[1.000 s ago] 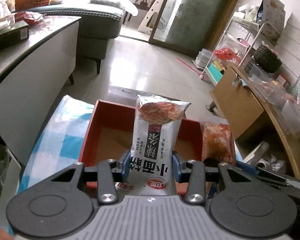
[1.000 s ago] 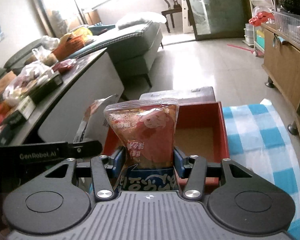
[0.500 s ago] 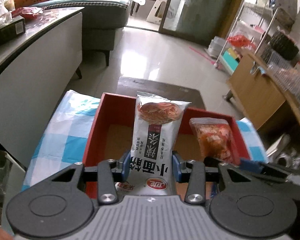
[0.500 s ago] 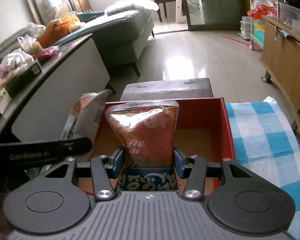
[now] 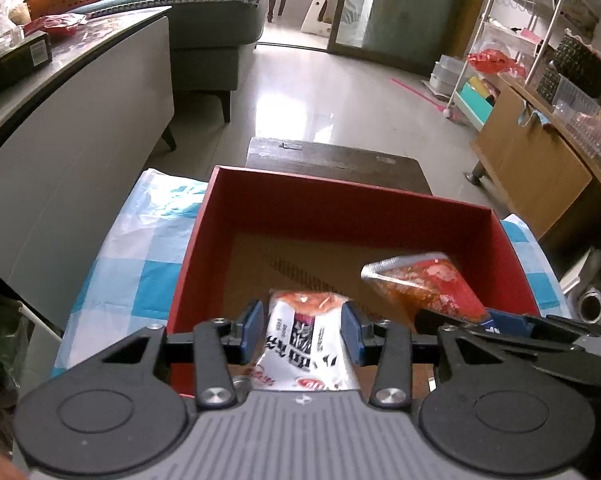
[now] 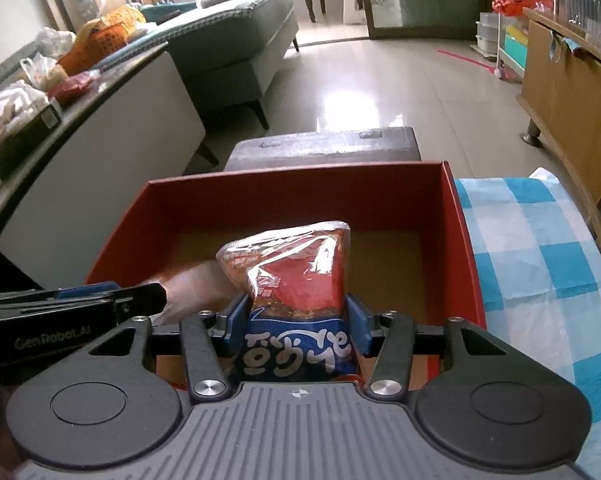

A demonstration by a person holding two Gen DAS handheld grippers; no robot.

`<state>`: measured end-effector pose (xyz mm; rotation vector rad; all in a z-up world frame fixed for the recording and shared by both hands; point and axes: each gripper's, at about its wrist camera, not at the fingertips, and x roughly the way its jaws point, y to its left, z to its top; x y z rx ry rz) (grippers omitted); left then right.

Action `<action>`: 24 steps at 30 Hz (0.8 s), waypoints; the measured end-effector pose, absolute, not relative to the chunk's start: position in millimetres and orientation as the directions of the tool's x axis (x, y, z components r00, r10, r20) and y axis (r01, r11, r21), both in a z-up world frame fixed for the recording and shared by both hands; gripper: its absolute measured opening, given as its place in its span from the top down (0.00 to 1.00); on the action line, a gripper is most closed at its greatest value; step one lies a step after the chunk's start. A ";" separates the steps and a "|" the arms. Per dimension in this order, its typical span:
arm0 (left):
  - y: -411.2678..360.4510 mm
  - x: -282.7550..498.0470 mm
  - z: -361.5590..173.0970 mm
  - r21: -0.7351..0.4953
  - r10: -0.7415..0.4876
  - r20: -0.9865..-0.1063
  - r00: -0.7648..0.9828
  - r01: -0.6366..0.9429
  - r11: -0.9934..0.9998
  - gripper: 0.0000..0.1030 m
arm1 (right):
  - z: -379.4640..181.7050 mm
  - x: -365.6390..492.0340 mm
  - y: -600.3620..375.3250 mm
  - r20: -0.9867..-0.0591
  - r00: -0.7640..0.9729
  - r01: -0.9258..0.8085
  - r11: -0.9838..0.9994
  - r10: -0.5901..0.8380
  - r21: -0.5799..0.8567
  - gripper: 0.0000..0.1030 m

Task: Organize snacks
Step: 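Open both grippers to release the bags into the red box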

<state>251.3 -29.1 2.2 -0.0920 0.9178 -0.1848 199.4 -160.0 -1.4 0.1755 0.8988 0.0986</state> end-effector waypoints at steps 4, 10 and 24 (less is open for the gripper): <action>-25.5 251.1 5.2 -0.160 -0.195 -0.777 0.599 0.112 0.981 0.64 | -1.1 199.3 -159.7 -0.774 0.616 -0.005 0.983 0.148 0.184 0.38; -23.9 248.8 8.2 -0.170 -0.201 -0.776 0.598 0.110 0.979 0.62 | 1.8 198.4 -163.8 -0.773 0.620 0.009 0.984 0.136 0.180 0.33; -14.3 235.6 13.9 -0.184 -0.218 -0.778 0.589 0.117 0.976 0.59 | 12.4 187.6 -171.5 -0.756 0.642 0.002 0.986 0.126 0.167 0.33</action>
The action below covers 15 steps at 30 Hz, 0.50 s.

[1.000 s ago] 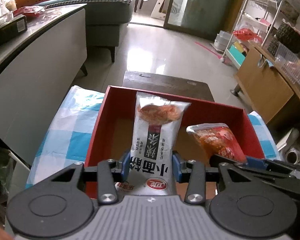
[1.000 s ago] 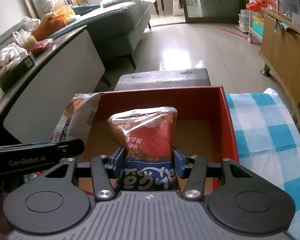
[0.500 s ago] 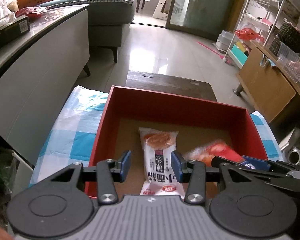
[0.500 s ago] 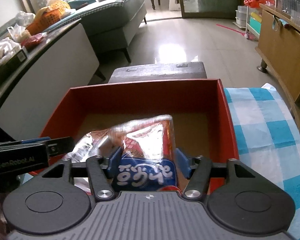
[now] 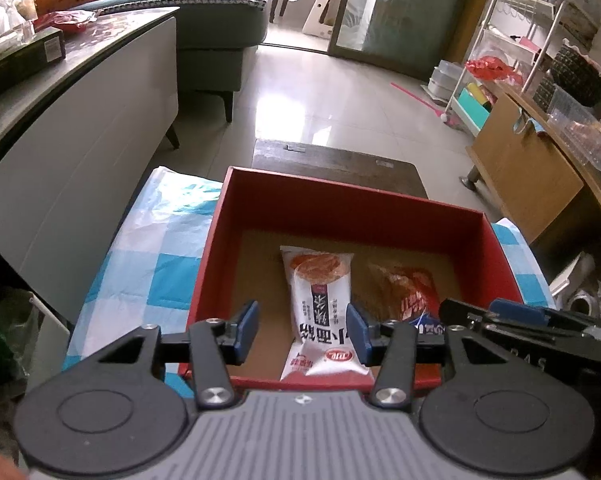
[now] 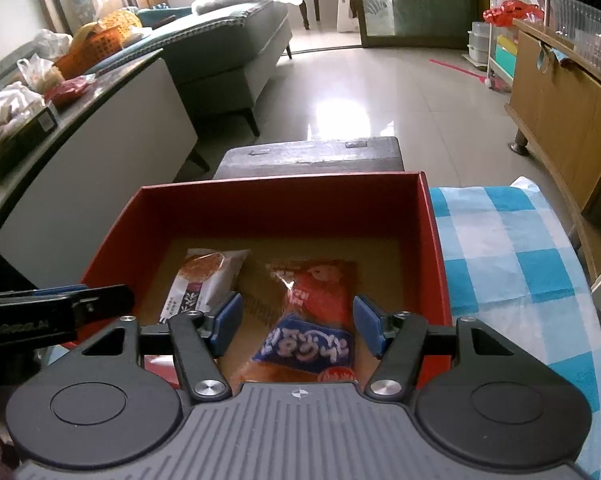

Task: Organize snacks
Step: 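Open both grippers to release the bags into the red box, then withdraw both grippers from the box back toward the snack pile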

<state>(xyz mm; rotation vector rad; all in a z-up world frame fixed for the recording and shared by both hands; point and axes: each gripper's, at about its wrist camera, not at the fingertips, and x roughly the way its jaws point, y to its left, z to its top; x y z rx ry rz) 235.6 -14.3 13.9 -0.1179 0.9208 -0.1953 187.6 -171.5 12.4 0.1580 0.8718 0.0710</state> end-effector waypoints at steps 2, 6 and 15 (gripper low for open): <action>-11.6 231.1 14.8 -0.183 -0.218 -0.779 0.588 0.120 0.976 0.59 | 12.2 186.3 -172.8 -0.756 0.642 0.004 0.985 0.127 0.170 0.33; -3.3 220.0 15.4 -0.188 -0.224 -0.786 0.576 0.122 0.975 0.58 | 12.8 182.5 -170.1 -0.758 0.638 -0.006 0.986 0.132 0.167 0.33; 24.0 192.3 13.1 -0.189 -0.209 -0.805 0.555 0.093 0.978 0.55 | 24.8 160.8 -153.5 -0.749 0.636 -0.078 0.981 0.185 0.176 0.31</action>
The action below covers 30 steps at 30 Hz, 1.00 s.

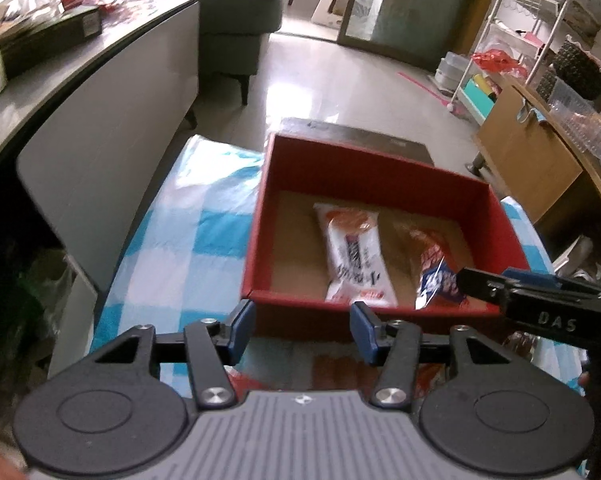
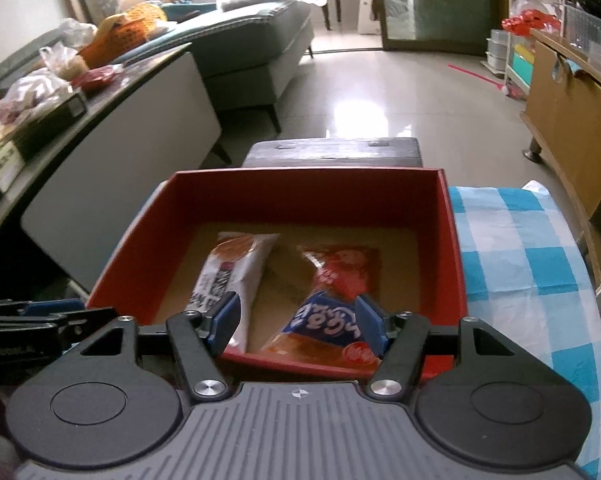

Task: Organize snacks
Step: 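Withdraw both grippers from the box back toward the snack pile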

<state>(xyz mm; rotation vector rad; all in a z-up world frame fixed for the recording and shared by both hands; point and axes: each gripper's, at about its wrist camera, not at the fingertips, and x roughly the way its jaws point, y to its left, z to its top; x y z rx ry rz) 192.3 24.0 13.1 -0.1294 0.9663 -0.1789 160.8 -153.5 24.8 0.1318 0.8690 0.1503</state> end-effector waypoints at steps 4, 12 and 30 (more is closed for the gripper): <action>31.9 180.0 8.3 -0.189 -0.208 -0.817 0.537 0.092 0.978 0.54 | 28.6 149.8 -143.7 -0.749 0.630 -0.112 0.978 0.205 0.173 0.30; 45.0 182.1 -21.7 -0.192 -0.193 -0.865 0.463 0.050 0.980 0.50 | 35.5 123.2 -127.7 -0.749 0.604 -0.183 0.962 0.271 0.200 0.28; 43.1 160.0 -44.4 -0.239 -0.249 -0.912 0.326 0.071 0.968 0.47 | 14.8 105.0 -125.9 -0.807 0.508 -0.216 0.951 0.302 0.220 0.23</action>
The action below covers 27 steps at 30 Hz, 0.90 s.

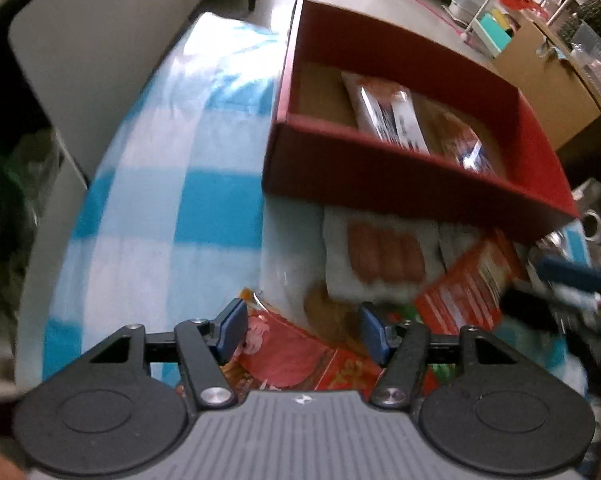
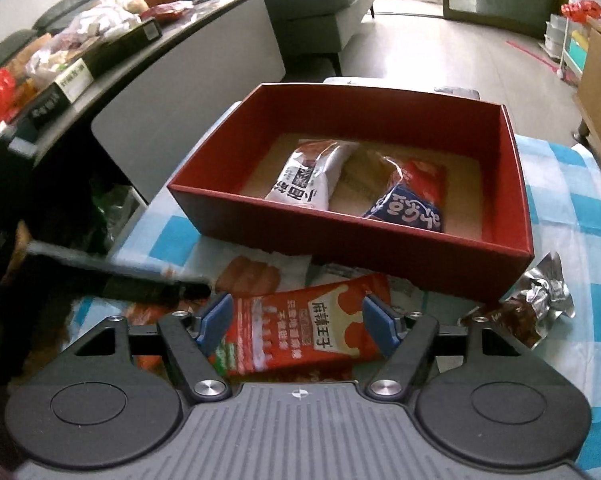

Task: Organize snacks
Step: 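Withdraw both grippers from the box back toward the snack pile, then grasp the red cartoon-printed bag with the left gripper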

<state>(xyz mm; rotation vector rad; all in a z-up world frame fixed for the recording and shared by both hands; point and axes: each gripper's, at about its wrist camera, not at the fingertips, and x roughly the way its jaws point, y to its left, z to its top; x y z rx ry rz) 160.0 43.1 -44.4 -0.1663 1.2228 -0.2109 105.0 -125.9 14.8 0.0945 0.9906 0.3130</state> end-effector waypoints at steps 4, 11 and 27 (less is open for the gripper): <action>55.7 130.1 -40.8 -0.290 -0.286 -0.913 0.292 0.028 0.957 0.47 | 15.1 100.7 -123.0 -0.808 0.495 -0.229 0.945 0.319 0.233 0.23; 84.8 71.4 -20.4 -0.322 -0.277 -0.899 0.338 -0.083 0.943 0.46 | 18.7 84.5 -114.8 -0.808 0.481 -0.272 0.934 0.341 0.232 0.22; 32.5 52.4 -54.0 -0.129 -0.001 -0.925 0.379 -0.313 0.941 0.29 | 21.8 54.6 -132.3 -0.799 0.485 -0.294 0.927 0.356 0.234 0.20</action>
